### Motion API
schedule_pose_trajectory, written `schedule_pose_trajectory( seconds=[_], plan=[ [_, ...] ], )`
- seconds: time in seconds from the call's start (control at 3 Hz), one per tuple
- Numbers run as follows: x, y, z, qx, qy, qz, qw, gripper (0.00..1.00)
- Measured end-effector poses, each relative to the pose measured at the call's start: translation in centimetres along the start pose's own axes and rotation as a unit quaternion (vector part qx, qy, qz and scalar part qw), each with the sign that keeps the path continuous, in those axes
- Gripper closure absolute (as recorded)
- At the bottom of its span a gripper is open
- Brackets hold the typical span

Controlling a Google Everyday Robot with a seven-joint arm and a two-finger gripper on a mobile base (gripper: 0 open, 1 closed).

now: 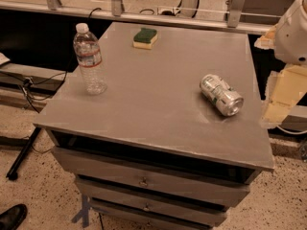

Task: Place 7up can upright

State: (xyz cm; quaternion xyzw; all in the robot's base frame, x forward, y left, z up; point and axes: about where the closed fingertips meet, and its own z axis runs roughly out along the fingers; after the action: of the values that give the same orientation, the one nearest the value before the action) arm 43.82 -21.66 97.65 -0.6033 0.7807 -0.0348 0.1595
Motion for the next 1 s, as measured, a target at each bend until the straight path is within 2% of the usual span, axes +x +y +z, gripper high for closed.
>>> schedule_pose_trajectory(
  seconds=[0.33, 0.67, 1.0],
  plan=[
    [0.0, 0.0, 0.0, 0.000, 0.000, 0.000, 1.0000, 0.00],
    [-0.3, -1.1, 1.0, -0.001, -0.004, 0.020, 0.9998, 0.00],
    [-1.2, -4.3, 5.1, -0.011, -0.010, 0.099, 0.9950, 0.00]
  ],
)
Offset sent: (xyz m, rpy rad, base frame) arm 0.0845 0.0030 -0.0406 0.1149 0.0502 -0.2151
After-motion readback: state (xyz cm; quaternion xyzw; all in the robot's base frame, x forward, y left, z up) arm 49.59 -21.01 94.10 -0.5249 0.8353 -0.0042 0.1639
